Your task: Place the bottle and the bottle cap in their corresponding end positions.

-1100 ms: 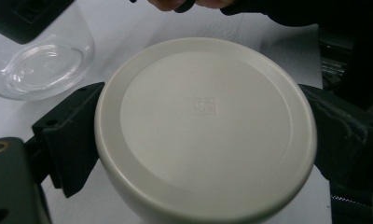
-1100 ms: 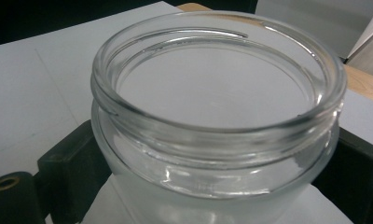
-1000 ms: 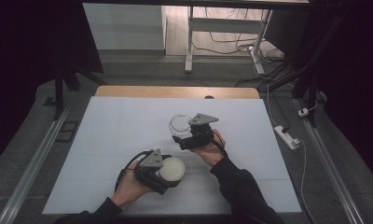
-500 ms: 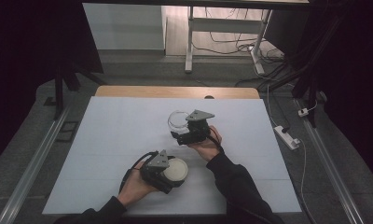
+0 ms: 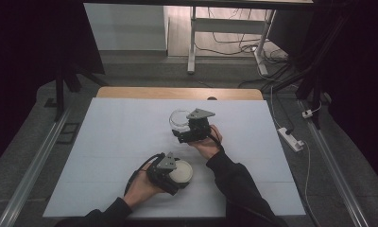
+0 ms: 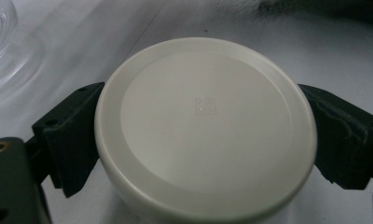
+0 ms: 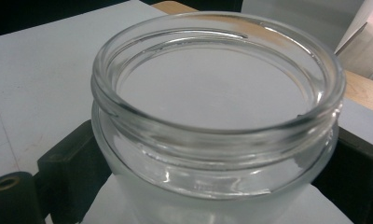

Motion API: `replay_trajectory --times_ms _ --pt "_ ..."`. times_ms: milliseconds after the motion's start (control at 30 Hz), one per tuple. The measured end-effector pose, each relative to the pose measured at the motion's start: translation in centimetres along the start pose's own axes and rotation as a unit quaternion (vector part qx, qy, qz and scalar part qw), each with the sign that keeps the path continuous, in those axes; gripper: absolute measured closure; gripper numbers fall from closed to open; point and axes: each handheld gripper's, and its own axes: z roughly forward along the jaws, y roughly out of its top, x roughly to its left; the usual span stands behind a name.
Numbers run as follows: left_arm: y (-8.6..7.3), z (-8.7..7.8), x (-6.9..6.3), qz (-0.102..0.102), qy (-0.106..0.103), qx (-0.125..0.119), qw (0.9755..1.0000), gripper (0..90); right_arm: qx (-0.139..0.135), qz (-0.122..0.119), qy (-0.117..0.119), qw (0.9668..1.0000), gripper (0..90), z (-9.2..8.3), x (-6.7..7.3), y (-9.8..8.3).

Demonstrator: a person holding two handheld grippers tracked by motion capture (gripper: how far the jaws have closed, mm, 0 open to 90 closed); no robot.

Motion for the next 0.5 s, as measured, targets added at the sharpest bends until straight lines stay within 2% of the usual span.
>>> replay_trajectory --times_ms 267,500 --pt "0.2 0.8 0.3 0.003 0.01 0.014 0.9998 8.1 0.008 -0.003 -0.007 0.9999 6.5 1.0 -0.4 -0.3" --pt "0.4 1.6 0.6 0.001 0.015 0.032 0.9994 8.1 0.01 0.001 -0.012 0.9999 6.5 1.2 -0.7 -0.5"
